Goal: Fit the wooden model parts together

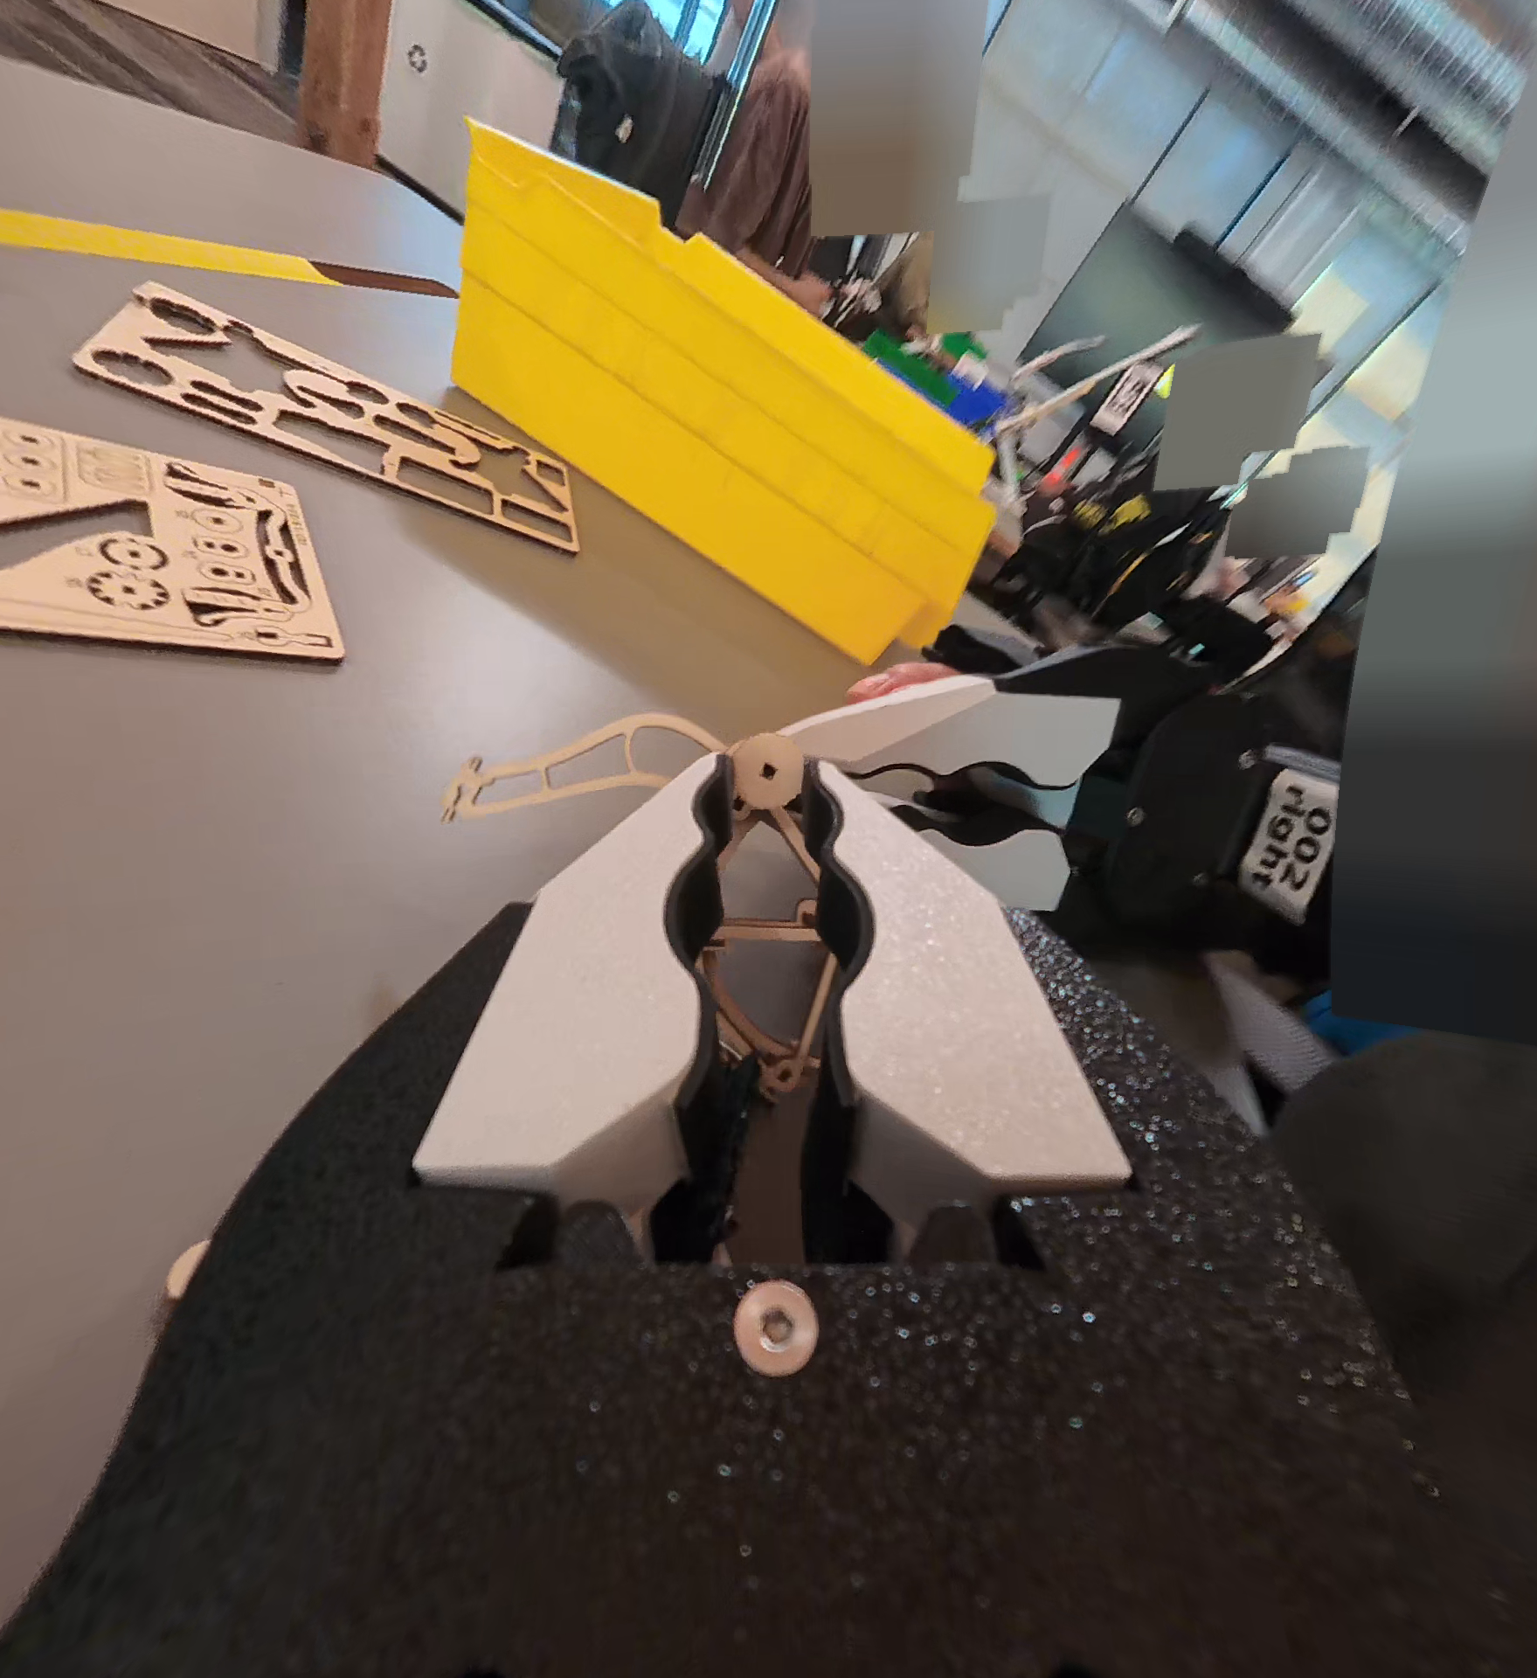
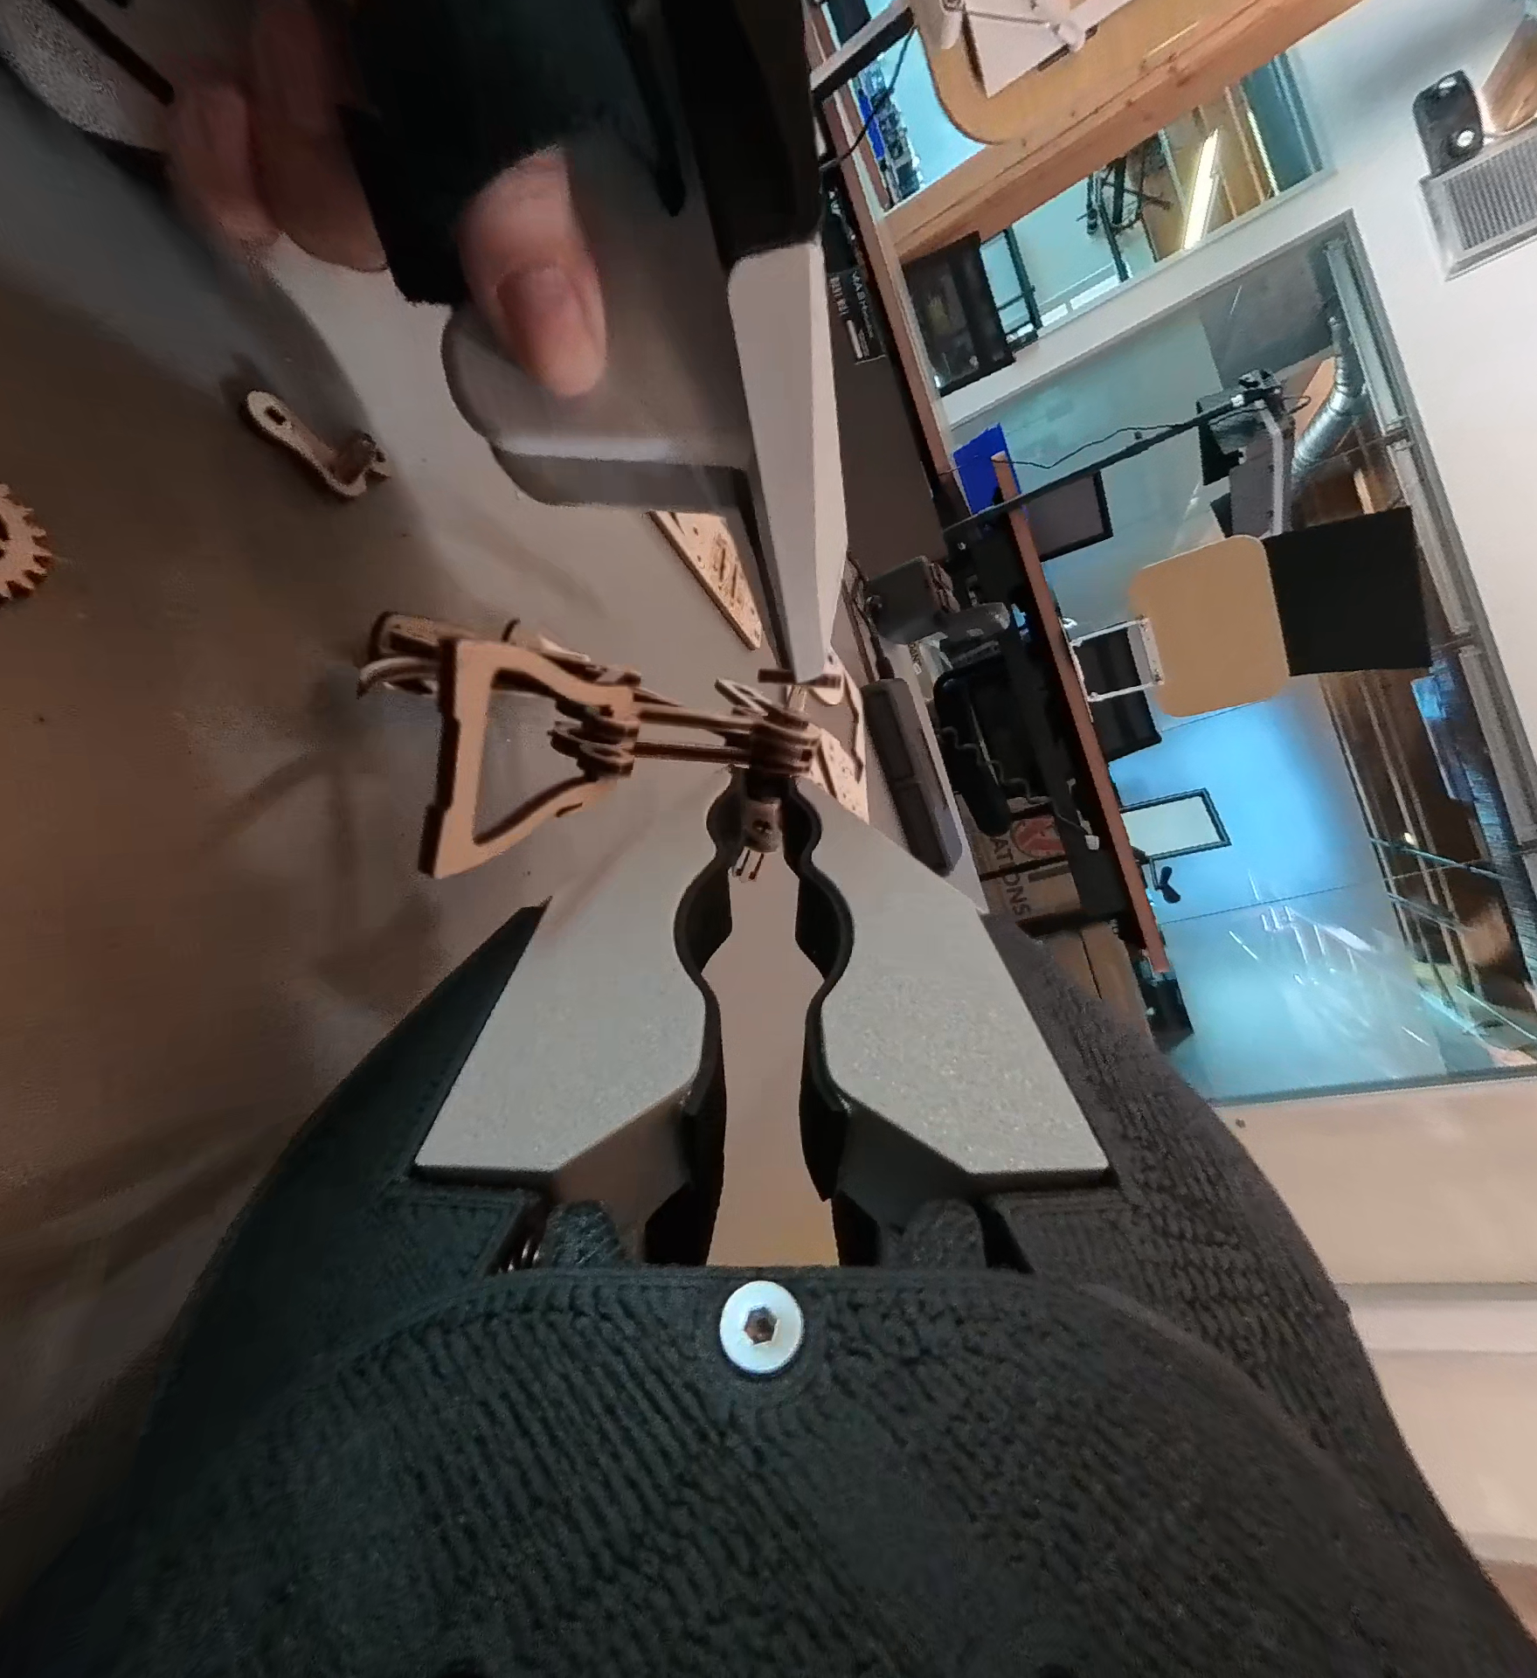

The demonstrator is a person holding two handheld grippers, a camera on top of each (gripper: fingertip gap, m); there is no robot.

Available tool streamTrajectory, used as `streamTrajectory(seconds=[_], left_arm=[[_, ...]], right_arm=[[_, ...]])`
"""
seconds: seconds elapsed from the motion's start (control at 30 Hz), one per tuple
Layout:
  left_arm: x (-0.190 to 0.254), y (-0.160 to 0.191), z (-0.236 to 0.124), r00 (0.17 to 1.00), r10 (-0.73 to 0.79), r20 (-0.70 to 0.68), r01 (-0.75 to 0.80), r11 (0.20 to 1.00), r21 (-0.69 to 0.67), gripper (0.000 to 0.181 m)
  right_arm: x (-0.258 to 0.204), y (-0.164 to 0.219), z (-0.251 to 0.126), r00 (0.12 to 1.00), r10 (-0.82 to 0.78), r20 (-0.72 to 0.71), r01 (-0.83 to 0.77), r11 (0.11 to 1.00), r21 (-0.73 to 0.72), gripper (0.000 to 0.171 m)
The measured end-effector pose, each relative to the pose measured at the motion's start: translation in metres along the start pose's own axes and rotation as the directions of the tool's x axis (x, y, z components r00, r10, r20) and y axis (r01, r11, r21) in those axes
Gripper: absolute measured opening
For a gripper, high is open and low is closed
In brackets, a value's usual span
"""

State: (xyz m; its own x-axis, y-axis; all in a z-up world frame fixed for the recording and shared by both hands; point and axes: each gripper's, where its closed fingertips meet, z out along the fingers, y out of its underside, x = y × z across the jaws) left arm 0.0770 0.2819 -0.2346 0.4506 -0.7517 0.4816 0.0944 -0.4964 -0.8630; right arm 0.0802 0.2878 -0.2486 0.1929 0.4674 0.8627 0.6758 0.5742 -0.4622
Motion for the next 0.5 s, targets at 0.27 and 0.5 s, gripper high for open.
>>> streamTrajectory(seconds=[0.27, 0.5], left_arm=[[-0.003, 0.01, 0.004, 0.97, 0.211, 0.116, -0.2, 0.975, -0.098, 0.014], [-0.011, 0.006, 0.002, 0.892, 0.356, 0.279, -0.336, 0.934, -0.12, 0.014]], right_arm=[[-0.008, 0.007, 0.006, 0.999, 0.032, 0.016, -0.031, 0.999, -0.019, 0.005], [-0.008, 0.008, 0.009, 0.999, 0.034, 0.002, -0.034, 0.999, -0.023, 0.003]])
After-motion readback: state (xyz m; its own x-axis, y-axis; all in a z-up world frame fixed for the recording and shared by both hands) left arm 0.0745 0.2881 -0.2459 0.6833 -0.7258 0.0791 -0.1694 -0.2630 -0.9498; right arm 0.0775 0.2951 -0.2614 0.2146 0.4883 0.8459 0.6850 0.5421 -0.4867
